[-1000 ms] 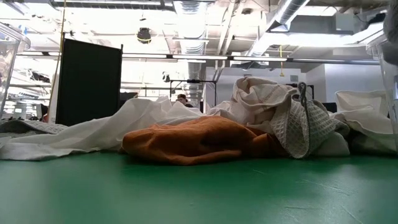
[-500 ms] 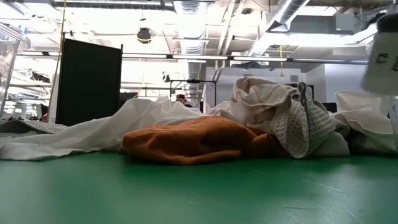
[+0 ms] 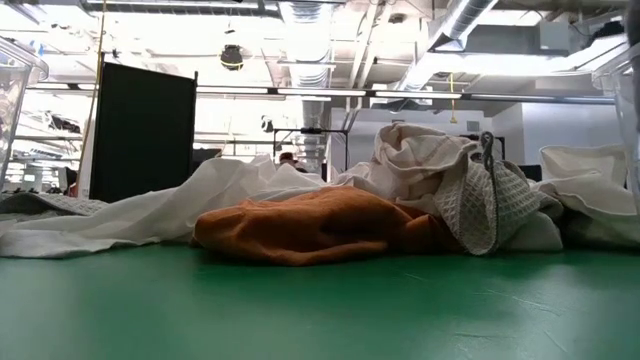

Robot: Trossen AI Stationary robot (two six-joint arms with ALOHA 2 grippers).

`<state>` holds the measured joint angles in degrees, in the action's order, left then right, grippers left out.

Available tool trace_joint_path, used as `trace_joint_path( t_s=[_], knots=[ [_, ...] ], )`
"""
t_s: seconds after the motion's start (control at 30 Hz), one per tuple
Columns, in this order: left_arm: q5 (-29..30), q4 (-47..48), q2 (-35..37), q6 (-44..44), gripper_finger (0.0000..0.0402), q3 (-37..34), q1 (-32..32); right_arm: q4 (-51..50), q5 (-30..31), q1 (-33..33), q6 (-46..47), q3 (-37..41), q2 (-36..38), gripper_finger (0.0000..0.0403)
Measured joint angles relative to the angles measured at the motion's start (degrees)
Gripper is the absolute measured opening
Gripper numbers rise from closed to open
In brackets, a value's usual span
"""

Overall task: Sort towels by color in basket
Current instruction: Put the gray towel into the right transparent bin

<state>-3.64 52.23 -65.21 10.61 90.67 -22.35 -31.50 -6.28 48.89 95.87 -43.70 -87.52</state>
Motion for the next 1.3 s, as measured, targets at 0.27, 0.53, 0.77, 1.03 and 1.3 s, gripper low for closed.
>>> trace_joint_path(
  t_s=[0.27,0.53,0.77,1.03,1.3],
  knots=[
    [0.00,0.00,0.00,0.02,0.0261,0.00,-0.02,-10.00,-1.05,-0.48,-0.92,-4.74,4.30,0.0101],
    [0.00,0.02,0.00,-0.05,0.0261,0.00,0.00,-39.08,-0.26,2.30,4.63,-21.22,7.39,0.0137],
    [0.00,0.02,0.00,-0.04,0.0261,0.00,0.00,-48.20,16.41,1.60,-2.57,-37.21,1.83,0.0140],
    [-0.02,0.00,0.00,-0.52,0.0261,0.00,0.00,-53.91,21.46,-3.70,-26.72,-53.44,-11.35,0.0140],
    [-0.01,1.18,0.01,-0.45,0.0261,0.00,0.00,-57.30,28.57,-6.45,-36.84,-64.57,-20.32,0.0140]
  ],
)
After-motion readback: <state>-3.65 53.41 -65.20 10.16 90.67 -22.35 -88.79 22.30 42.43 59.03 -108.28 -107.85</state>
